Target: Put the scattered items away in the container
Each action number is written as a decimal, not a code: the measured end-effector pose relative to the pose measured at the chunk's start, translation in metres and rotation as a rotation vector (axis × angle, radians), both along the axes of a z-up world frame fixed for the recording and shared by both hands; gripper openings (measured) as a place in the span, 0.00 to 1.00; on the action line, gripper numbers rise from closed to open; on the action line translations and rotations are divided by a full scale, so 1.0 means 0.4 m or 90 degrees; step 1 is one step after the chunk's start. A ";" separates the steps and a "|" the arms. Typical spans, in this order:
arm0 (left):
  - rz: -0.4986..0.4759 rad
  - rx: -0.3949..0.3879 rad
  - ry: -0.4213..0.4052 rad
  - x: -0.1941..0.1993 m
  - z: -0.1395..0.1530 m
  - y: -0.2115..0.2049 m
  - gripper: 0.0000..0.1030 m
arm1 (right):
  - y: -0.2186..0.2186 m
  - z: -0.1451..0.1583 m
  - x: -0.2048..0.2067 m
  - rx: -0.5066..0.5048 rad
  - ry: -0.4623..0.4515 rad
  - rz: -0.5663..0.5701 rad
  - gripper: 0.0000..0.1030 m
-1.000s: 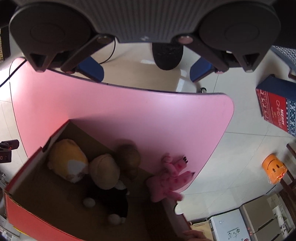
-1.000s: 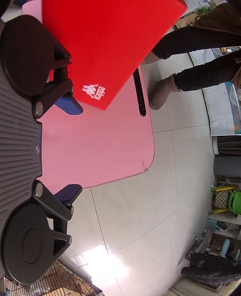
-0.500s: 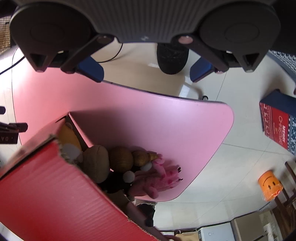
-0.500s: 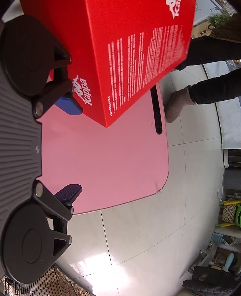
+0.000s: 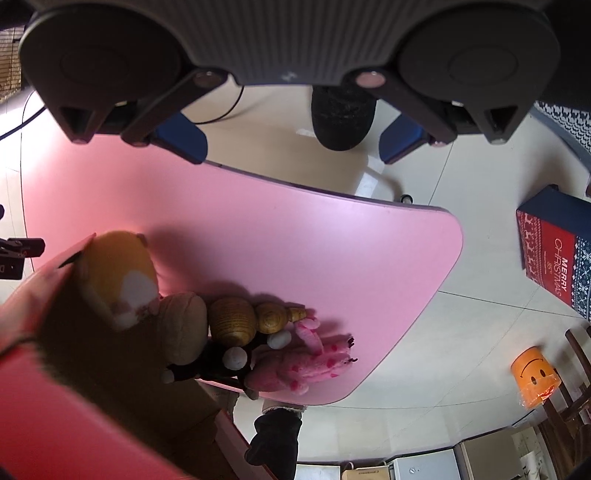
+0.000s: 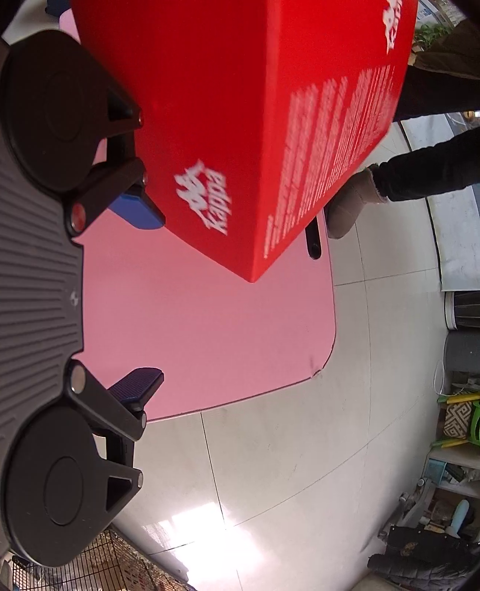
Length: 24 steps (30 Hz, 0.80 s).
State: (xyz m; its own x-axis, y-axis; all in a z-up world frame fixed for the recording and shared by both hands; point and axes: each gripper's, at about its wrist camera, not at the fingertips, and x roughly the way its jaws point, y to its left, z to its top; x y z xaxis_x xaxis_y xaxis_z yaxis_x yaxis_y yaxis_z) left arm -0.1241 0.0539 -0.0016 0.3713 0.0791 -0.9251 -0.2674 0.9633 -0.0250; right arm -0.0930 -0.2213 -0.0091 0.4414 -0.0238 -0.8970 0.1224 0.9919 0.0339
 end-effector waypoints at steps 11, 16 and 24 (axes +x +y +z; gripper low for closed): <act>0.000 0.003 -0.004 0.003 0.001 -0.002 1.00 | -0.076 0.003 -0.006 0.016 -0.002 -0.055 0.80; -0.010 0.001 -0.014 0.008 0.012 -0.006 1.00 | -0.093 0.010 -0.007 0.024 -0.001 -0.065 0.80; -0.026 0.006 -0.034 0.025 0.029 -0.025 1.00 | -0.160 0.017 -0.047 0.036 -0.004 -0.119 0.80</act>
State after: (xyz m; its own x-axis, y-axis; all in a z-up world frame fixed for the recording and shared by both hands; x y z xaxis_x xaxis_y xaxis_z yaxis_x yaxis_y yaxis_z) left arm -0.1142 0.0437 0.0102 0.4236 0.0712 -0.9031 -0.2269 0.9735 -0.0297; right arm -0.1117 -0.2853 -0.0022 0.4392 -0.0555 -0.8967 0.3046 0.9482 0.0905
